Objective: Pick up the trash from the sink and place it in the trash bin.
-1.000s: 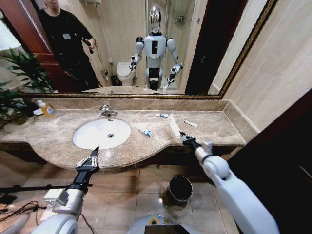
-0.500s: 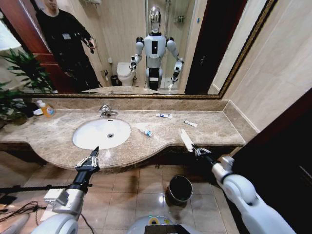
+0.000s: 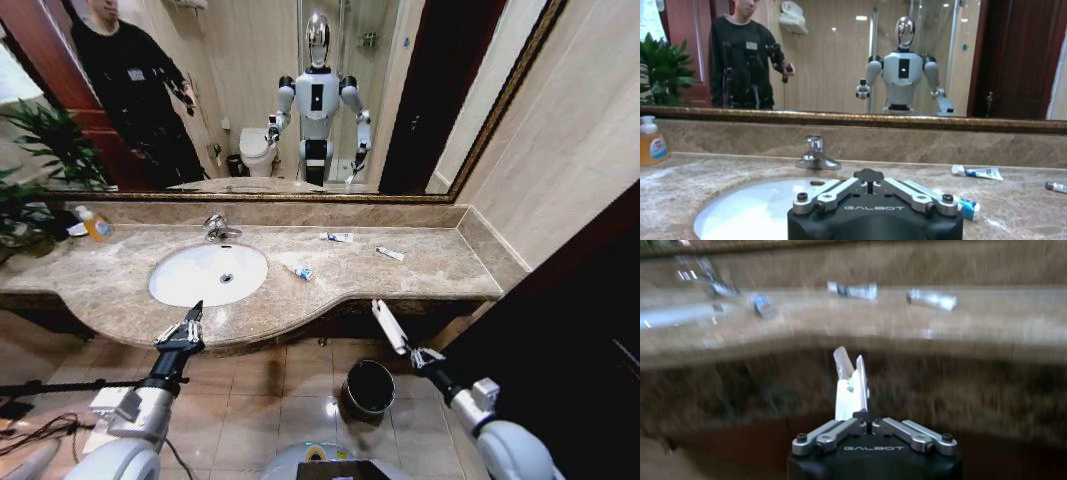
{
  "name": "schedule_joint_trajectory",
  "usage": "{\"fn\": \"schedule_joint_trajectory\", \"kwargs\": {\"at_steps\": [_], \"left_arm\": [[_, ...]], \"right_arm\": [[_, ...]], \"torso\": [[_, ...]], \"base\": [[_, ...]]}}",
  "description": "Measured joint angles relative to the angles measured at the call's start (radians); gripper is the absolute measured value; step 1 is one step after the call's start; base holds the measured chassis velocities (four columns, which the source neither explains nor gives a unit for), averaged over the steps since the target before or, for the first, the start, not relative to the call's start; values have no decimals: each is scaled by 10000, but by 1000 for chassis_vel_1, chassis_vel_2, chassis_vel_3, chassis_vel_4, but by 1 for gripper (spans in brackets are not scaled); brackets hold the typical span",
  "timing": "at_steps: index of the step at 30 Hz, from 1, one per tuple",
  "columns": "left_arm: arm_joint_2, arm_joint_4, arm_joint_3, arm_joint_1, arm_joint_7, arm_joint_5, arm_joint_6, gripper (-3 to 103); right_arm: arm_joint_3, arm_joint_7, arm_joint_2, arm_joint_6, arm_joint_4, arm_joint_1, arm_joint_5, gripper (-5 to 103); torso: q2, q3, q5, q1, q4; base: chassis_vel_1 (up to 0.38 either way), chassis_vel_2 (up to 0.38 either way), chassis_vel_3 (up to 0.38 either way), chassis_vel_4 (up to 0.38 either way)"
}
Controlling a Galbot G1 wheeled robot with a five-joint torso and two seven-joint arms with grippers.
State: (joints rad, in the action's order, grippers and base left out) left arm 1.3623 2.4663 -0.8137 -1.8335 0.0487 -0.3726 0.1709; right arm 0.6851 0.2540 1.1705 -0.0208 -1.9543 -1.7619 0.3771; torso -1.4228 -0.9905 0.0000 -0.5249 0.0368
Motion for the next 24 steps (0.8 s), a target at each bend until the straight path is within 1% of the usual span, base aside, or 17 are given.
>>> {"fn": "schedule_joint_trajectory", "kwargs": {"at_steps": [2,3,4,6,7,10,11,13,15,18,19,21,23,24], "left_arm": [[0,0,0,-1,0,0,0,0],[0,0,0,-1,0,0,0,0],[0,0,0,-1,0,0,0,0],[0,0,0,-1,0,-1,0,0],[0,0,0,-1,0,-1,0,0],[0,0,0,0,0,0,0,0],[0,0,0,0,0,0,0,0],[0,0,0,-1,0,0,0,0],[0,0,0,-1,0,0,0,0],[0,0,0,-1,0,0,0,0],[0,0,0,-1,0,0,0,0],[0,0,0,-1,0,0,0,0],[0,-1,0,-1,0,0,0,0],[0,0,0,0,0,0,0,0]], "right_arm": [[-122,-7,132,24,347,148,-163,0],[-258,-9,293,41,823,354,-383,0],[-258,-9,293,41,823,354,-383,0],[-454,126,618,58,1913,893,-836,0],[-454,126,618,58,1913,893,-836,0],[-578,146,957,102,3211,1679,-1146,0],[-578,146,957,102,3211,1679,-1146,0],[-647,122,1080,103,4096,2132,-1247,0],[-665,114,1100,108,4365,2271,-1295,0],[-726,102,1183,186,5635,2827,-1537,0],[-726,102,1183,186,5635,2827,-1537,0],[-735,56,1317,349,6618,3296,-1726,0],[-736,38,1359,395,6834,3401,-1796,0],[-736,-5,1498,605,7472,3718,-1996,0]], "torso": [[0,-1,0,0,0],[0,-1,1,-1,1],[0,-1,1,-1,1],[1,-1,1,0,-1],[1,-1,1,0,-1],[1,-1,1,-1,1],[1,-1,1,-1,1],[1,-1,2,-1,0],[1,-1,0,-1,0],[1,-1,0,-1,0],[1,-1,0,-1,0],[1,-1,-1,-1,0],[2,-1,0,-1,0],[1,-1,0,-1,0]], "base": [[0,0,0,0],[0,0,0,0],[0,0,0,0],[0,0,0,0],[0,0,0,0],[0,0,0,0],[0,0,0,0],[0,0,0,0],[0,0,0,0],[0,0,0,0],[0,0,0,0],[0,0,0,0],[0,0,0,0],[0,0,0,0]]}}
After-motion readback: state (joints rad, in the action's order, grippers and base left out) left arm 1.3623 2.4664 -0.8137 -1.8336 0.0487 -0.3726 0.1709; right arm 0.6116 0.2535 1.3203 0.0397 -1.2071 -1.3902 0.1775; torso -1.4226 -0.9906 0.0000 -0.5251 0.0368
